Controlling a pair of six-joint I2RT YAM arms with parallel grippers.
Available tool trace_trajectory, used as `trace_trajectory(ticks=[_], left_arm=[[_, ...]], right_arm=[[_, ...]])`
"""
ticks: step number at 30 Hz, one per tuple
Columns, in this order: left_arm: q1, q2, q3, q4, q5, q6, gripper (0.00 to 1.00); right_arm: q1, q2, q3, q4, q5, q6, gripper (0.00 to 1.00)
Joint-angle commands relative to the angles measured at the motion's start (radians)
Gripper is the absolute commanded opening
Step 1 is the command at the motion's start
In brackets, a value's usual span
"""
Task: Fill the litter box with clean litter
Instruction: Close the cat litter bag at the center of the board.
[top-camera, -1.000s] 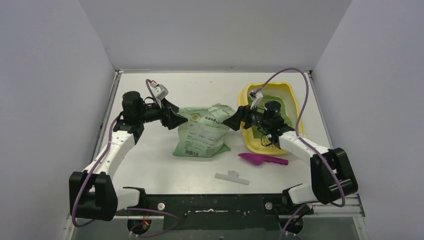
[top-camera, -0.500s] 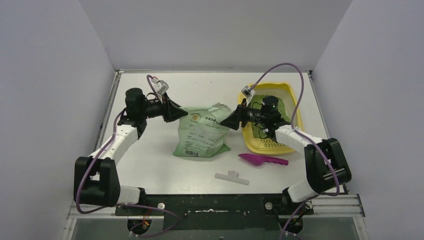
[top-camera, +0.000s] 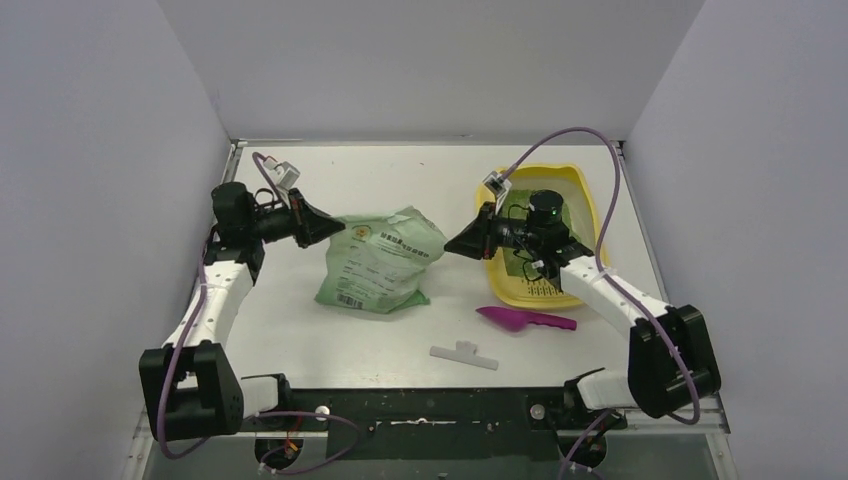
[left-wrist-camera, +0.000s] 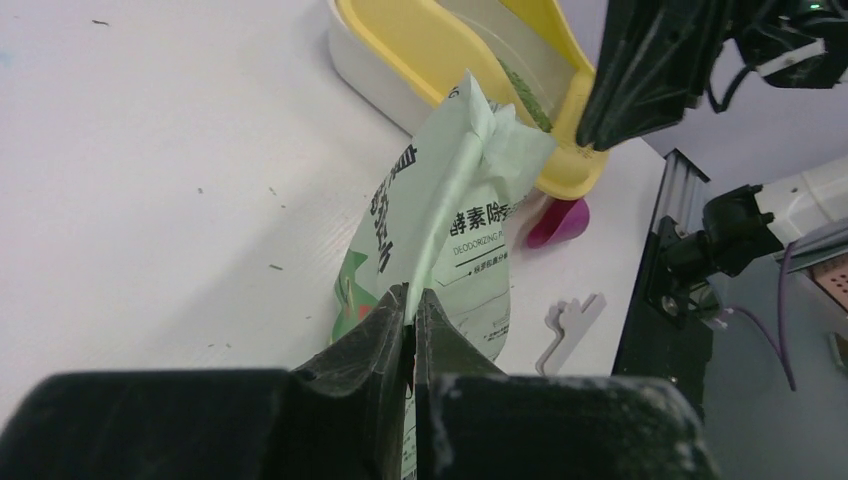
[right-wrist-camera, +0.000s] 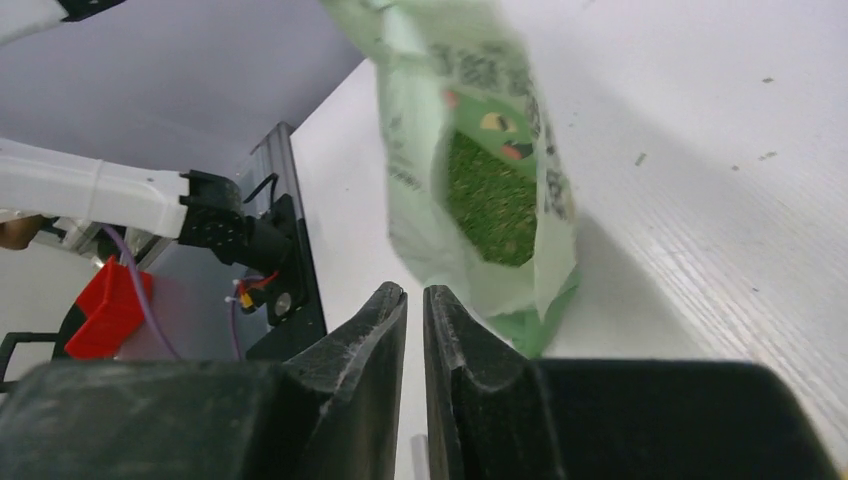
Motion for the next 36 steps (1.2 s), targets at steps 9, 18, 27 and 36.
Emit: trace_trajectory(ticks=[9,18,27,36], left_arm=[[0.034,-0.132,0.003,-0.102,0.031,0.180,0.00],[0.031,-0.144,-0.010,-0.174,0.012,0.235,0.00],[0.033,-0.153,-0.017,-0.178,0.020,0.237,0.00],[0.038,-0.143,-0.005,-0.170,0.031,0.232,0.00]], right_arm=[[0.185,-0.162,0.012,-0.179,0.440,-0.402,1.00],[0.182,0.026,0.069,-0.089,0.372,-0.582,1.00],[0.169,0.229,0.148,0.188,0.214,-0.532,1.00],[0.105,0.373,0.242,0.375,-0.017,-0.301,0.54]])
